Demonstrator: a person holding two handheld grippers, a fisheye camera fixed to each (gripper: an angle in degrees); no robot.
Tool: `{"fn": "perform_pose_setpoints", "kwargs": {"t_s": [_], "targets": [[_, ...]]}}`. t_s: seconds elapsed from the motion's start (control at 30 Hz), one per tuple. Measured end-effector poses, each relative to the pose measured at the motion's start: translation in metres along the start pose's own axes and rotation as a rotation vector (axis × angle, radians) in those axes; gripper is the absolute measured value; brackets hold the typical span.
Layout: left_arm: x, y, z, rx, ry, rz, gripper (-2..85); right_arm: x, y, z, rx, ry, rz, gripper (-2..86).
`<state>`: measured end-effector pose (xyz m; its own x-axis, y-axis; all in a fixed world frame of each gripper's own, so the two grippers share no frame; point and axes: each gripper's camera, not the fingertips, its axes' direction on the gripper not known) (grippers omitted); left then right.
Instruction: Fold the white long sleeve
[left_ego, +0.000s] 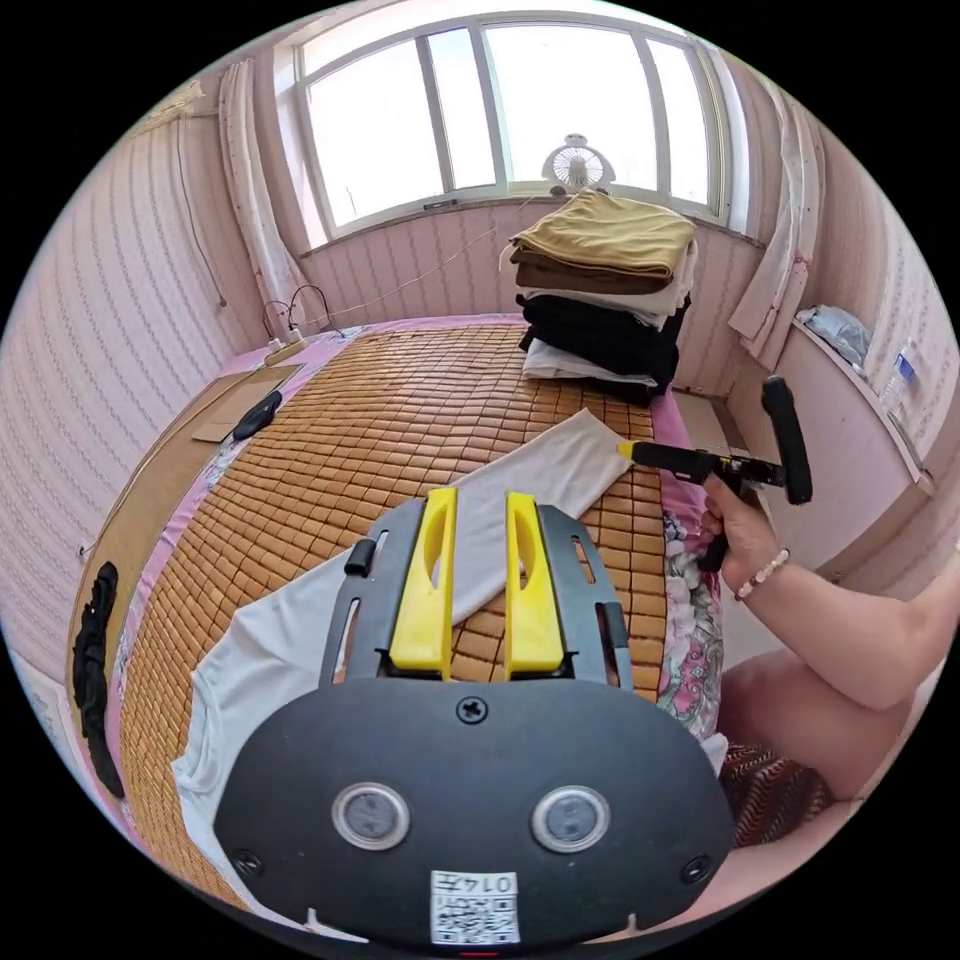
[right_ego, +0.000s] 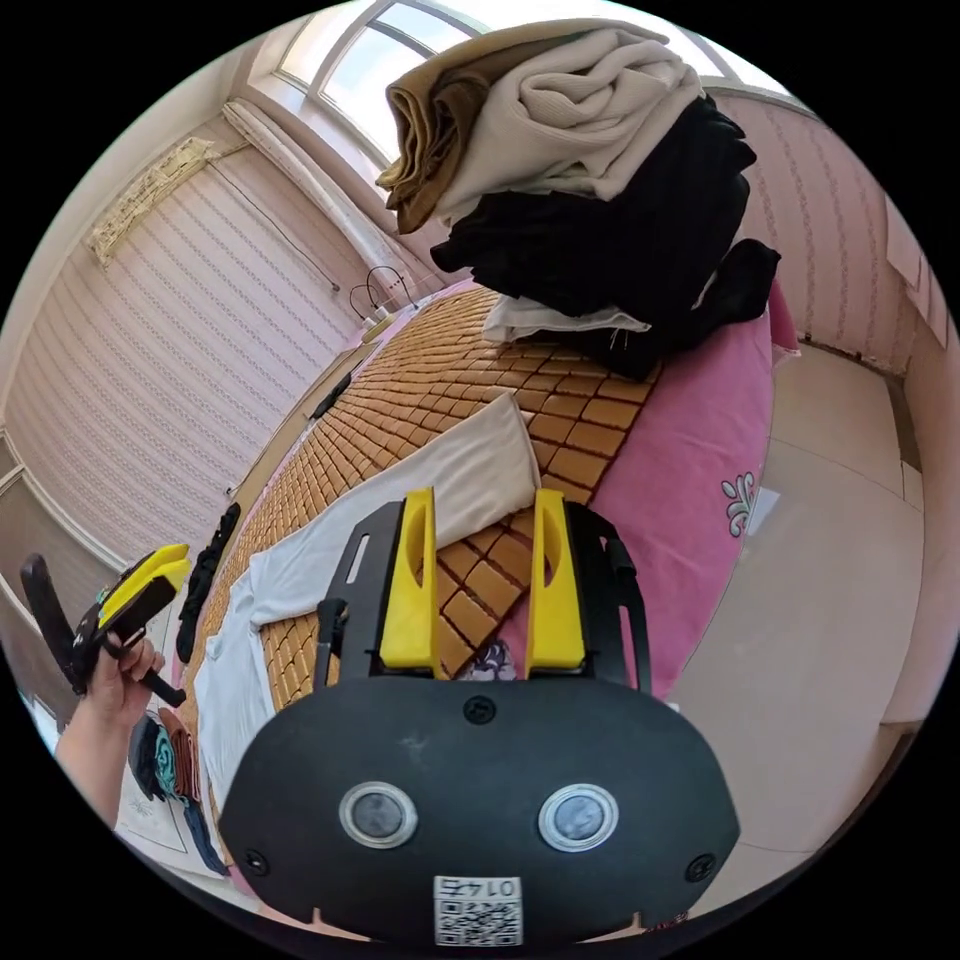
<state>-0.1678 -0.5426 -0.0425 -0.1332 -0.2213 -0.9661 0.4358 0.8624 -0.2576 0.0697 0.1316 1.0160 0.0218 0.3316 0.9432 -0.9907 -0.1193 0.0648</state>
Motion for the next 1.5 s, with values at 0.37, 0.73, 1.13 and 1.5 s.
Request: {"fn": "perform_pose_setpoints", "kwargs": {"t_s": [0.37, 0.73, 1.13, 1.5], "targets": [[-0.008, -0.069, 0.166, -0.213, -0.021, -0.06, 8.8, 0.009, -0.017, 0.006, -0.048, -0.108, 0.092, 2.3], [-0.022, -0.044, 0.177, -0.173, 0.066, -0.095, -0.9, -0.046, -0.03, -0.027, 0.153, -0.443, -0.052, 1.5], [-0.113, 0.086, -0.05, 0.125, -0.094, -0.329, -1.0, -0.232, -0.022, -0.052, -0.101, -1.299, -0.682, 1.3], [-0.106, 0.371, -0.175, -0.156, -0.311, -0.771, -1.0, -0.445, 0.176, -0.016, -1.057, -1.288, -1.41, 1.0]]}}
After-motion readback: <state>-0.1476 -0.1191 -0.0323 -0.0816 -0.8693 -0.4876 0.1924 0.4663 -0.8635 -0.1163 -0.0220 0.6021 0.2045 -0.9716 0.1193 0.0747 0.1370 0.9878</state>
